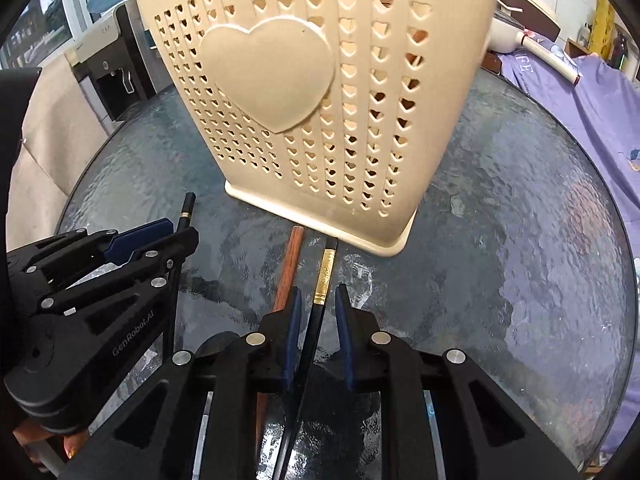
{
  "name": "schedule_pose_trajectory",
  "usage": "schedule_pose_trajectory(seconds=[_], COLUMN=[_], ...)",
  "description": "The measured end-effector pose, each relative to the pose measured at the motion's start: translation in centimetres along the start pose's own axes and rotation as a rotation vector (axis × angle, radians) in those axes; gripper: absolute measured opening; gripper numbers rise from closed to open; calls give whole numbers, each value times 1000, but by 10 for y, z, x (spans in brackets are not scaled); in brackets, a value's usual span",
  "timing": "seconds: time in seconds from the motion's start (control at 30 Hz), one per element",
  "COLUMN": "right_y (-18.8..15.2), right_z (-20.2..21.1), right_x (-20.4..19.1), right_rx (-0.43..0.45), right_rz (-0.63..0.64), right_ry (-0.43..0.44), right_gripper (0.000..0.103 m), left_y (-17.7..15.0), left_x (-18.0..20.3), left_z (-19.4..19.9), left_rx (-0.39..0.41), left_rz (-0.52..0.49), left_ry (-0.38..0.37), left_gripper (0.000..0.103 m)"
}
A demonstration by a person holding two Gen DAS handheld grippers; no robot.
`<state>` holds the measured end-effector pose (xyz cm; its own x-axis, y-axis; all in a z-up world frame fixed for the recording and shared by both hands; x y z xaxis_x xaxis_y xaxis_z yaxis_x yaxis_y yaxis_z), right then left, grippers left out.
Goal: Organize utensils
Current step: 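Close the right tool on a gold-banded black chopstick while the left tool grasps another, then lift both black chopsticks with the left and right tools toward the cream holder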
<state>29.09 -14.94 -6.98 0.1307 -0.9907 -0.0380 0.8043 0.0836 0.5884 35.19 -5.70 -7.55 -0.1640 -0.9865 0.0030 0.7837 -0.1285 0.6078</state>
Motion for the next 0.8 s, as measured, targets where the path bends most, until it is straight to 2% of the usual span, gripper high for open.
schedule_pose_trajectory(seconds=[0.1, 0.33, 0.8], right_y=[1, 2, -4], right_z=[-1, -3, 2], right_x=[-3, -7, 8], right_rx=[2, 2, 6], right_rz=[8, 22, 27], right_ry=[-11, -6, 34], right_gripper=[16, 9, 7], left_y=[-1, -9, -17], left_x=[0, 6, 1], left_z=[0, 5, 12], left_rx=[3, 13, 22], left_rz=[9, 8, -4], left_ry=[-3, -8, -34], left_gripper=[14, 13, 9])
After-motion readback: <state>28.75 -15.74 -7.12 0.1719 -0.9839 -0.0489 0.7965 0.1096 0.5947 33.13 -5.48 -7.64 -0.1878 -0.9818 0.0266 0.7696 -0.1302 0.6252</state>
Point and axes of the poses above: each gripper's, at about its wrist camera, not at the fingertips, and z roughly against the way its jaws point, x to its right, y to its top, the point moved 2 cm from there along -z, roughly the way its jaws point, and after that the axes turned 4 degrees about x, right-handed, at the moved point
